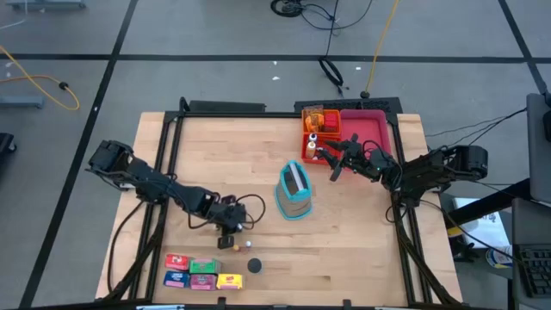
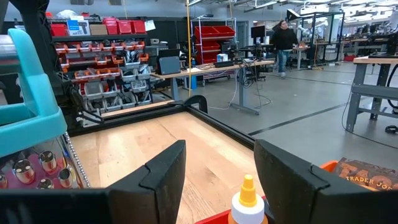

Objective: Pick & Place Kitchen Items
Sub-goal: Put the small orange food coloring bottle into the red bin

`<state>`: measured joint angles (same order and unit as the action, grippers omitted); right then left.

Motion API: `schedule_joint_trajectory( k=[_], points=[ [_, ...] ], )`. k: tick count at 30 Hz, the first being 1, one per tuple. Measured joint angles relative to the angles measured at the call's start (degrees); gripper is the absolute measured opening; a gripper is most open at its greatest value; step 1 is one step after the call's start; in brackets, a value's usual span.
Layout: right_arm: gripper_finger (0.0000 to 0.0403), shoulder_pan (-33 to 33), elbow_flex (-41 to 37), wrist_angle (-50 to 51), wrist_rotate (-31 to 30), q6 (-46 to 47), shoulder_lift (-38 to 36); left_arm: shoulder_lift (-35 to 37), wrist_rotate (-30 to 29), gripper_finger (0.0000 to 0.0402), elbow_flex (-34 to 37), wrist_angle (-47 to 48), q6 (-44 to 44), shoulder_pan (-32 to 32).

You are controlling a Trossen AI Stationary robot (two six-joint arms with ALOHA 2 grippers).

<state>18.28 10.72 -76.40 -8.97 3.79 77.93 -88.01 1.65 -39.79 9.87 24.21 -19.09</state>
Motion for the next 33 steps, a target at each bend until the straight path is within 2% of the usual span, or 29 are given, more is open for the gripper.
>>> schedule_joint_trajectory(
  k=[9,13,17,25,29,33],
  points=[
    [0.0183,-0.01,-0.01,0.01,0.00,-0.01,-0.02,0.02,-0.09,0.0053,-6.88,11.52,-2.75,3.24],
    [0.0183,-0.02,0.00,0.00,-0.02,-0.02,-0.02,0.02,-0.24,0.0059,-11.74,17.91,-6.30,4.22],
    [0.0183,0.00,-0.02,0.00,-0.01,-0.02,-0.02,0.04,-0.50,0.0048,-18.04,25.46,-10.55,5.60],
    [0.0183,0.00,-0.02,0.01,0.00,0.01,-0.02,0.09,-8.70,0.0062,-33.12,39.91,-18.61,7.72],
    [0.0183,-0.01,-0.02,-0.02,0.00,0.01,-0.02,0.09,-12.71,0.0052,-39.77,41.25,-23.49,9.25],
    [0.0183,-0.02,-0.02,-0.02,0.00,0.01,-0.02,0.11,-13.32,0.0048,-44.81,40.40,-26.46,11.54]
  ],
)
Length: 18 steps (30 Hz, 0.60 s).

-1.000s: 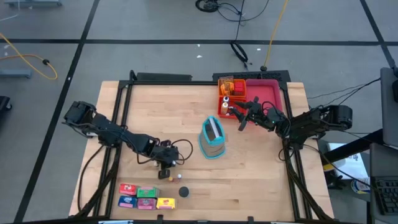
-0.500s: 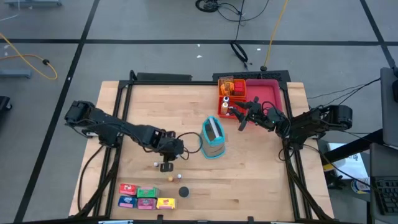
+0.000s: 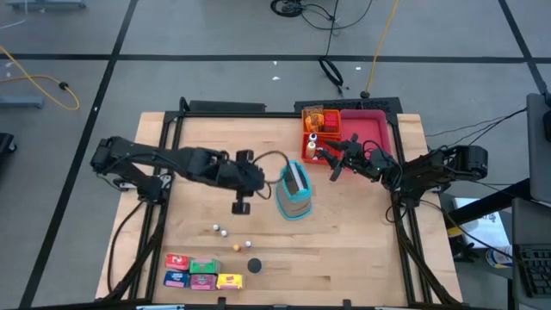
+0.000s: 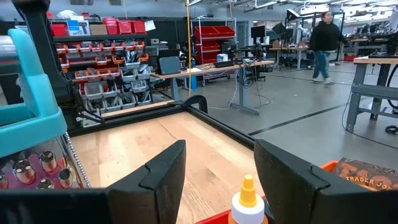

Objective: Pick & Place Kitchen Items
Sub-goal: Put the small orange food coloring bottle into the red bin

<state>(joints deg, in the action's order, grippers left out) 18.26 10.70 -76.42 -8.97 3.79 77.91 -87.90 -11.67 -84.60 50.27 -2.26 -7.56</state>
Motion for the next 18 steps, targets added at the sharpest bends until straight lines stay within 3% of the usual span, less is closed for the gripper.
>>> schedule_joint_trajectory(
  k=[6,18],
  points=[
    [0.0183,0.00,0.00,-0.02,0.00,0.02,0.00,0.05,-1.91,0.0057,-3.17,-2.30,-4.12,4.68],
    [0.0183,0.02,0.00,-0.12,-0.20,0.02,-0.02,-0.02,1.66,0.0052,-3.17,-20.75,-8.67,15.32]
  ],
)
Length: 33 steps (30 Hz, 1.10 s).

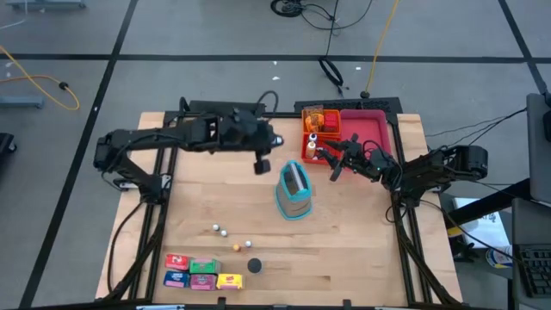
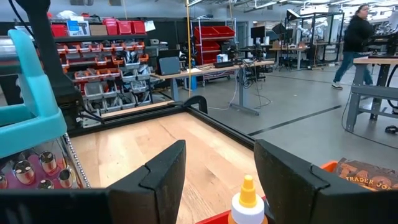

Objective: Pick & Place Kitchen Items
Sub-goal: Put the small orange food coloring bottle into the red bin

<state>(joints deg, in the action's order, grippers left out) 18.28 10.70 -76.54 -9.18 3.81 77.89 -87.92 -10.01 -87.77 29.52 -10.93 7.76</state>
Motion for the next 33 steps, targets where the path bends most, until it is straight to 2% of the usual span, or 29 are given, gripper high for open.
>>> schedule_joint_trajectory(
  k=[2,6,13,19,28,33],
  points=[
    [0.0183,0.00,0.00,-0.52,-0.02,0.00,0.00,-0.58,0.60,0.0048,0.00,-2.54,0.47,1.61],
    [0.0183,0.07,0.00,-2.73,-0.03,-0.03,0.00,-3.17,5.90,0.0048,0.00,-7.23,0.69,4.23],
    [0.0183,0.55,2.25,-2.84,0.15,-0.08,0.00,-8.46,9.51,0.0056,0.02,-12.17,0.66,7.48],
    [0.0183,0.55,9.26,8.01,0.29,-2.02,0.00,-11.74,13.40,0.0058,0.02,-16.95,0.95,8.77],
    [0.0183,0.51,17.17,15.59,0.36,-4.52,0.04,-15.72,14.76,0.0059,0.04,-20.94,1.61,8.84],
    [0.0183,0.31,20.32,23.13,0.41,-5.01,0.04,-17.40,14.97,0.0059,0.02,-23.12,2.07,9.12]
  ],
)
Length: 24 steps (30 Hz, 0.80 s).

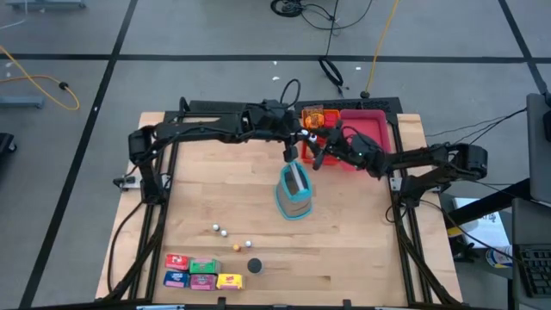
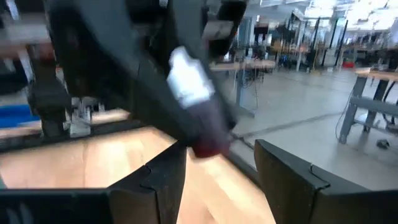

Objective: Pick & Place Kitchen Items
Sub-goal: Put the small orange food coloring bottle into the red bin

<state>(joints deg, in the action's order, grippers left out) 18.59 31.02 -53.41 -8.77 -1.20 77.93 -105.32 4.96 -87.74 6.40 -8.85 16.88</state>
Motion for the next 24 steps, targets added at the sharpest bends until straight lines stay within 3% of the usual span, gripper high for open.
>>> schedule_joint_trajectory(
  k=[14,18,24],
  points=[
    [0.0179,0.01,1.70,0.89,-0.19,-1.26,0.00,-0.11,-0.40,0.0060,0.00,-0.44,0.54,0.28],
    [0.0150,0.00,1.72,0.85,-0.15,-1.26,0.00,-0.09,-0.40,0.0060,0.00,-0.42,0.64,0.28],
    [0.0078,0.00,1.72,0.84,-0.16,-1.90,0.00,-0.09,-0.32,0.0060,-0.02,-0.31,0.91,0.28]
  ],
)
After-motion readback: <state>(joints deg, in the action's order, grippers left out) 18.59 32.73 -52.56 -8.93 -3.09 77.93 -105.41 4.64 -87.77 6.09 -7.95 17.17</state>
